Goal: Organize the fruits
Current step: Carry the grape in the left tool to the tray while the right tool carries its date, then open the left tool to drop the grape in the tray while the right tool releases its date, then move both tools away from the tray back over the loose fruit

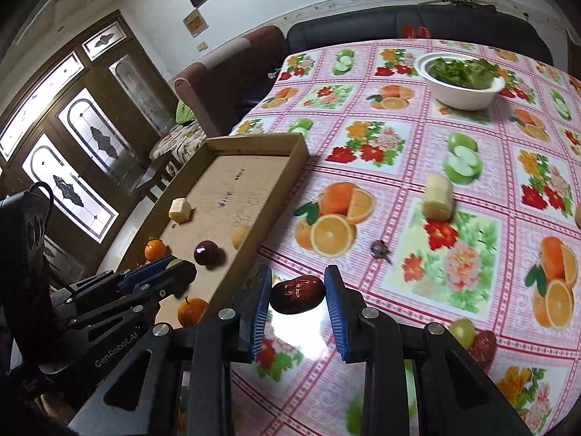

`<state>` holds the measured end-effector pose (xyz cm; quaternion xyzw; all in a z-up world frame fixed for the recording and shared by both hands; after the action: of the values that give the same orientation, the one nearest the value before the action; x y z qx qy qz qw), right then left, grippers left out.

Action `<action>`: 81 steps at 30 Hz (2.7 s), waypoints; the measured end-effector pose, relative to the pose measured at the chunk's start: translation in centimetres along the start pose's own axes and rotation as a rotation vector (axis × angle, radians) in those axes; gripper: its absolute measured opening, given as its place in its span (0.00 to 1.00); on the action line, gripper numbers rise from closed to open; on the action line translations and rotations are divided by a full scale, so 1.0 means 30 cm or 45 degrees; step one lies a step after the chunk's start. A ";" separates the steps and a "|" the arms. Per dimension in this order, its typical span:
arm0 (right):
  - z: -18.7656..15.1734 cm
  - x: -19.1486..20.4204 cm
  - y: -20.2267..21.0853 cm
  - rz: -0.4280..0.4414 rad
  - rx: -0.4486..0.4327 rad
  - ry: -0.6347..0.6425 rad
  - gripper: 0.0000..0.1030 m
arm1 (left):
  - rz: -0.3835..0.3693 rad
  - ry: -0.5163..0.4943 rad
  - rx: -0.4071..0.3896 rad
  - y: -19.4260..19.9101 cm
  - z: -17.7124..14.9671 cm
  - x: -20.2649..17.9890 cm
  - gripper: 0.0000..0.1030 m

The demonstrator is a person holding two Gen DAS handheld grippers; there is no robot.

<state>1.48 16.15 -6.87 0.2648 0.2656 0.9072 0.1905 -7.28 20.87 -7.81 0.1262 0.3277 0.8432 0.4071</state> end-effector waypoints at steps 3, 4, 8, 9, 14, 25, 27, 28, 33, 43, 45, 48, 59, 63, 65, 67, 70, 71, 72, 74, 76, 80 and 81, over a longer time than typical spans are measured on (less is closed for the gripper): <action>0.011 0.022 -0.029 0.011 0.008 0.015 0.29 | 0.019 0.017 -0.005 -0.004 0.010 0.035 0.18; 0.014 0.030 -0.037 0.014 0.010 0.020 0.29 | 0.027 0.029 -0.006 -0.007 0.014 0.053 0.18; 0.024 0.056 -0.071 0.026 0.020 0.034 0.29 | 0.055 0.075 -0.004 -0.023 0.028 0.119 0.18; 0.027 0.063 -0.078 0.026 0.021 0.039 0.29 | 0.060 0.084 -0.003 -0.025 0.030 0.130 0.18; 0.058 0.110 -0.124 0.048 0.020 0.053 0.29 | 0.089 0.147 0.012 -0.060 0.042 0.209 0.18; 0.138 0.211 -0.352 0.054 0.064 0.096 0.29 | 0.134 0.175 0.077 -0.176 0.047 0.262 0.18; 0.133 0.224 -0.395 0.039 0.080 0.126 0.29 | 0.144 0.172 0.093 -0.187 0.032 0.267 0.18; 0.129 0.229 -0.412 0.035 0.086 0.137 0.29 | 0.145 0.170 0.100 -0.191 0.026 0.267 0.18; 0.097 0.229 -0.476 0.015 0.128 0.181 0.29 | 0.155 0.158 0.136 -0.211 -0.003 0.266 0.18; 0.073 0.243 -0.516 0.002 0.161 0.237 0.30 | 0.165 0.184 0.168 -0.221 -0.016 0.273 0.19; 0.073 0.242 -0.516 0.000 0.159 0.231 0.30 | 0.169 0.187 0.170 -0.217 -0.017 0.276 0.21; 0.075 0.239 -0.510 0.006 0.163 0.210 0.31 | 0.174 0.197 0.173 -0.204 -0.019 0.279 0.29; 0.120 0.235 -0.388 0.044 0.076 0.139 0.47 | 0.187 0.217 0.090 -0.107 0.005 0.275 0.41; 0.114 0.207 -0.322 0.044 0.050 0.093 0.47 | 0.175 0.221 0.078 -0.086 0.008 0.259 0.42; 0.109 0.182 -0.276 0.043 0.033 0.057 0.47 | 0.168 0.217 0.069 -0.074 0.012 0.243 0.42; 0.108 0.161 -0.236 0.036 0.015 0.032 0.47 | 0.166 0.209 0.061 -0.061 0.015 0.225 0.42; 0.108 0.118 -0.155 0.026 -0.026 -0.013 0.47 | 0.152 0.200 0.049 -0.044 0.021 0.195 0.42; 0.106 0.108 -0.133 0.022 -0.038 -0.023 0.47 | 0.152 0.194 0.045 -0.039 0.022 0.185 0.42; 0.103 0.089 -0.103 0.014 -0.054 -0.039 0.47 | 0.153 0.188 0.040 -0.033 0.024 0.174 0.42; 0.094 0.056 -0.059 -0.004 -0.070 -0.068 0.50 | 0.149 0.175 0.030 -0.021 0.028 0.153 0.48; 0.081 0.018 -0.010 -0.021 -0.086 -0.095 0.50 | 0.146 0.160 0.017 -0.009 0.031 0.129 0.50; 0.061 -0.057 0.066 -0.064 -0.113 -0.131 0.50 | 0.127 0.132 0.009 0.005 0.033 0.081 0.50; 0.056 -0.079 0.086 -0.075 -0.120 -0.141 0.50 | 0.123 0.127 0.008 0.007 0.033 0.073 0.50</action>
<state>3.79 13.62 -5.06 0.2974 0.2193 0.8967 0.2437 -8.34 22.91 -7.03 0.1009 0.3438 0.8661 0.3486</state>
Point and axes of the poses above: each gripper's, at about its wrist camera, not at the fingertips, and y roughly against the way its jaws point, x to its left, z to its top, the point moved 10 cm from there along -y, roughly the way its jaws point, and after that the axes turned 12 degrees about -x, right-handed, at the moved point
